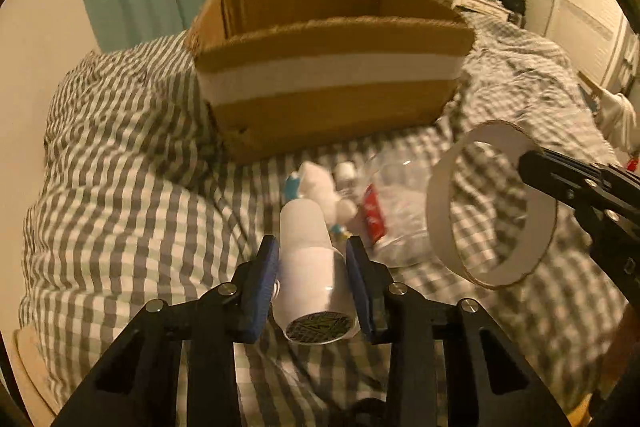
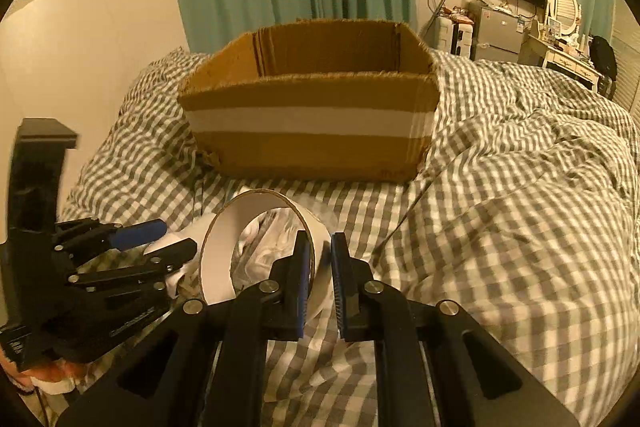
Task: Organize objects
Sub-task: 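Lift the tape roll with the right tool while the left tool carries the cylinder toward the box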
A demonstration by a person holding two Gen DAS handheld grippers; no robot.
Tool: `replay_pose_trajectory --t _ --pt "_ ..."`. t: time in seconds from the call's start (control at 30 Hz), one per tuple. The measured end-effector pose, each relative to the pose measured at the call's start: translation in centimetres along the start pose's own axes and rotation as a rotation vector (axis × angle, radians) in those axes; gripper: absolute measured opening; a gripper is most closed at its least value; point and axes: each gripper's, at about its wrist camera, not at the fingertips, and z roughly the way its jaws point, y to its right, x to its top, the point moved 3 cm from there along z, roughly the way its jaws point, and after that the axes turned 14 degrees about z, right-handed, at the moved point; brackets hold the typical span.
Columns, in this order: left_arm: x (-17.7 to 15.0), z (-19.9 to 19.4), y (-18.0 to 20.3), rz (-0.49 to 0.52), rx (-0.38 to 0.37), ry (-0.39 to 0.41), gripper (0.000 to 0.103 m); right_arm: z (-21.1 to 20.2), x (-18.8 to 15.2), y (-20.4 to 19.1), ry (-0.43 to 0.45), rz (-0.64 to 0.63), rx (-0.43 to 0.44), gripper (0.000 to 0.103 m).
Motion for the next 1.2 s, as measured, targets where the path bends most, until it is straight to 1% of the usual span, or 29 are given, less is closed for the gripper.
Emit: replay_pose_trajectory --t 0.03,0.07,0.1,0.2,0.3,0.37,0.43,0.5,0.57,0.6,0.73,0.77,0.83,0.87,0.9,0.97,1.03,1.07,1.17,1.2 --pt "0.0 -0.3 0.1 0.0 0.002 0.006 0.032 -0.2 0.1 0.0 0.005 0.0 0.001 0.01" --pt "0.0 -0.8 0.1 0.001 0.005 0.014 0.005 -0.6 0.3 -0.1 0.013 -0.002 0.002 0.01" --pt "0.2 -1.2 0.0 0.001 -0.006 0.016 0.003 -1.0 0.4 -0.2 0.021 -0.005 0.004 0.01" --pt "1.0 -2.6 -0.8 -0.019 -0.039 0.047 0.003 -1.9 1.1 -0.2 0.038 -0.008 0.017 0.01" --pt "2.3 -3.7 -1.3 -0.004 -0.028 0.08 0.003 -2.8 1.9 -0.4 0.06 -0.009 0.026 0.01" --pt "2.5 -3.9 -1.4 0.012 -0.036 0.081 0.003 -3.1 2.0 -0.4 0.07 -0.009 0.03 0.01" --pt "2.3 -3.4 -1.7 -0.002 -0.012 0.076 0.004 -2.8 2.0 -0.1 0.064 0.0 0.033 0.01" --pt "1.6 -2.2 -1.9 -0.011 0.007 0.043 0.01 -2.1 1.6 0.2 0.046 0.009 0.029 0.01" --pt "0.6 0.0 -1.8 0.002 0.027 -0.036 0.017 -1.1 1.2 0.6 0.022 0.016 0.02 0.01" --pt "0.1 0.7 -1.7 0.008 0.033 -0.06 0.019 -0.8 1.1 0.8 0.014 0.018 0.017 0.01" --pt "-1.6 3.7 -1.3 0.033 0.046 -0.143 0.027 0.1 0.6 1.2 -0.009 0.019 0.012 0.01" --pt "-2.0 4.5 -1.2 0.038 0.046 -0.166 0.032 0.4 0.6 1.2 -0.012 0.018 0.011 0.01" --pt "-2.7 6.1 -1.2 0.046 0.047 -0.219 0.052 0.7 0.6 1.5 -0.016 0.019 0.01 0.01" --pt "-3.0 6.6 -1.1 0.047 0.05 -0.235 0.072 0.8 0.6 1.6 -0.02 0.021 0.012 0.01" --pt "-3.2 7.1 -1.1 0.048 0.053 -0.246 0.08 1.0 0.7 1.8 -0.024 0.026 0.013 0.01" --pt "-3.4 7.6 -1.2 0.042 0.036 -0.248 0.08 1.4 0.8 2.1 -0.033 0.035 0.019 0.01" --pt "-3.5 8.0 -1.1 0.032 -0.006 -0.248 0.057 1.8 0.9 2.2 -0.041 0.042 0.026 0.01" --pt "-3.6 8.2 -1.2 0.03 -0.01 -0.261 0.046 2.1 1.1 2.2 -0.048 0.043 0.033 0.01" --pt "-3.5 7.7 -1.1 0.027 -0.025 -0.245 0.045 2.1 1.5 2.0 -0.044 0.035 0.044 0.01" --pt "-3.4 7.0 -1.3 0.004 -0.045 -0.225 0.045 2.0 1.6 1.9 -0.042 0.03 0.049 0.01"
